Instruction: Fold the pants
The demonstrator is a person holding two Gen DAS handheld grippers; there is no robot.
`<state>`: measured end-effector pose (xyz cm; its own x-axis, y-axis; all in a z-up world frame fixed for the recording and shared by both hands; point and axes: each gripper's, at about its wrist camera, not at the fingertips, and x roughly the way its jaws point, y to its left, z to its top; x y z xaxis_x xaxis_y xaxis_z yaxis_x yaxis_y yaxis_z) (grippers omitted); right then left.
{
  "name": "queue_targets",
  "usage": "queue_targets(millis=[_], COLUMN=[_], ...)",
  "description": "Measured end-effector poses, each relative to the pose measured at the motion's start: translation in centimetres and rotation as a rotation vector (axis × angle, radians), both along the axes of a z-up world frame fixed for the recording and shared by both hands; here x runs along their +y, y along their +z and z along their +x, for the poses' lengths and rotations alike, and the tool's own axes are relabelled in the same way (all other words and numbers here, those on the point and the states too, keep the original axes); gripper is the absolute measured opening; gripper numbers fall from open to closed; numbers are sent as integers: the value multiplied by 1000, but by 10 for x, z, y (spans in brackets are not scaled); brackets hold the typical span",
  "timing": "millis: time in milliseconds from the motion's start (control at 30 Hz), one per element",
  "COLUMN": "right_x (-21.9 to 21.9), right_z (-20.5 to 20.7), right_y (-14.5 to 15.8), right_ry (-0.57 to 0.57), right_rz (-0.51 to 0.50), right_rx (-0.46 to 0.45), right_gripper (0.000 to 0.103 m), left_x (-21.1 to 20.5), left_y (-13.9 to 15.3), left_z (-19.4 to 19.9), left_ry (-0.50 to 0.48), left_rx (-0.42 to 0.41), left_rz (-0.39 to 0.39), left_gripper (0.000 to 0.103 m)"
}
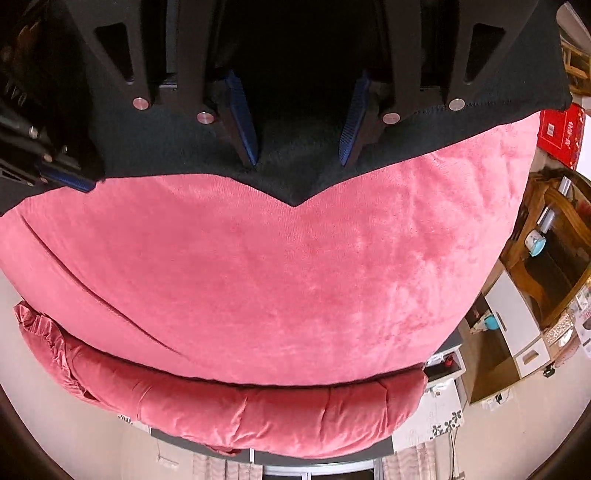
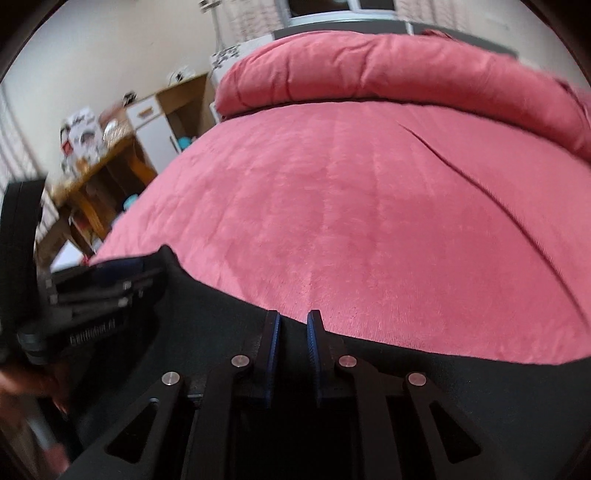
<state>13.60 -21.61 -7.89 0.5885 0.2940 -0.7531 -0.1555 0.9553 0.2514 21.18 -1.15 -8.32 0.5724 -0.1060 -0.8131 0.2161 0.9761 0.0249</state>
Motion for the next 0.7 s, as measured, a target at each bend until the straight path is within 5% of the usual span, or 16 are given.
queue_targets(millis=[333,533,700], right_x=[-25,-71,-123], right_z=[-68,-114,-144], right_y=[32,19,8], right_ry=[-57,-173,-315], right_rz=[23,-58,0], right_rx=[-46,48,93], right_gripper=[31,31,31], left_x=[19,13,11], left_y=[1,-5,-5], left_z=[-73,-125,-136], left_ry=[-29,-93,-74], left_rx=[68,-55,-58], left_rz=[-36,83,73], left_gripper=[48,48,48])
